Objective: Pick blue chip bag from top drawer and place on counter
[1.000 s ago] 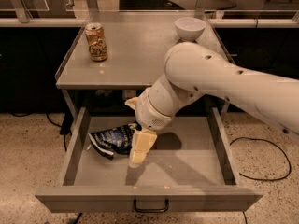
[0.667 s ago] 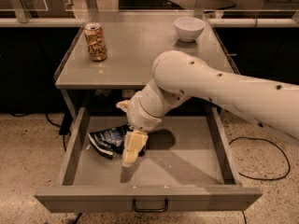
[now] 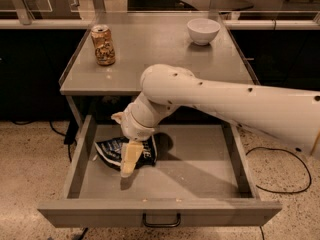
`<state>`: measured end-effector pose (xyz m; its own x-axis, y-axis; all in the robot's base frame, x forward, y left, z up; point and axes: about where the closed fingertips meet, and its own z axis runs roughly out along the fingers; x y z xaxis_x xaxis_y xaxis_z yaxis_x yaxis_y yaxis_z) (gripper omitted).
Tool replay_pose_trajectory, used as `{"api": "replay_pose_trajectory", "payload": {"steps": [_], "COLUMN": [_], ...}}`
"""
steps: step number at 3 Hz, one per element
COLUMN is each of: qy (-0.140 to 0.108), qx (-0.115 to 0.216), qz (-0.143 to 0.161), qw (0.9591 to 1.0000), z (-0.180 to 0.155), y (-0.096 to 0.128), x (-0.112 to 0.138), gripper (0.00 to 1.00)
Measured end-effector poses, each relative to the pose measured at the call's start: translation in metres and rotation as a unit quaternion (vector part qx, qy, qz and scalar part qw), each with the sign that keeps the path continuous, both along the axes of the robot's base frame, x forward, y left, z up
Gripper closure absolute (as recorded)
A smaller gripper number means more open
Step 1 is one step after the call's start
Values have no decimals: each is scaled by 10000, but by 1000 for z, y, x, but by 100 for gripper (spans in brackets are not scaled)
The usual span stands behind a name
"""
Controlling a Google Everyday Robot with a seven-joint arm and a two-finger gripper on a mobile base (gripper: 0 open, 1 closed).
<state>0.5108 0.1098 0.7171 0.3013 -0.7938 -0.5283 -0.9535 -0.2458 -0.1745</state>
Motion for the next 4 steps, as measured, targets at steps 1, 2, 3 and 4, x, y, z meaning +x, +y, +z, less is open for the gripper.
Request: {"api": "replay_pose_trajectory", "payload": {"steps": [1, 2, 3, 4], "qy": [21, 86, 182, 398], "qx": [-315, -478, -523, -665], "qz": [8, -58, -43, -231], "qw": [9995, 9988, 9985, 9967], "z": [-26, -46, -63, -98], "y": [5, 10, 16, 9], "x": [6, 9, 9, 18], "gripper": [0, 0, 0, 0]}}
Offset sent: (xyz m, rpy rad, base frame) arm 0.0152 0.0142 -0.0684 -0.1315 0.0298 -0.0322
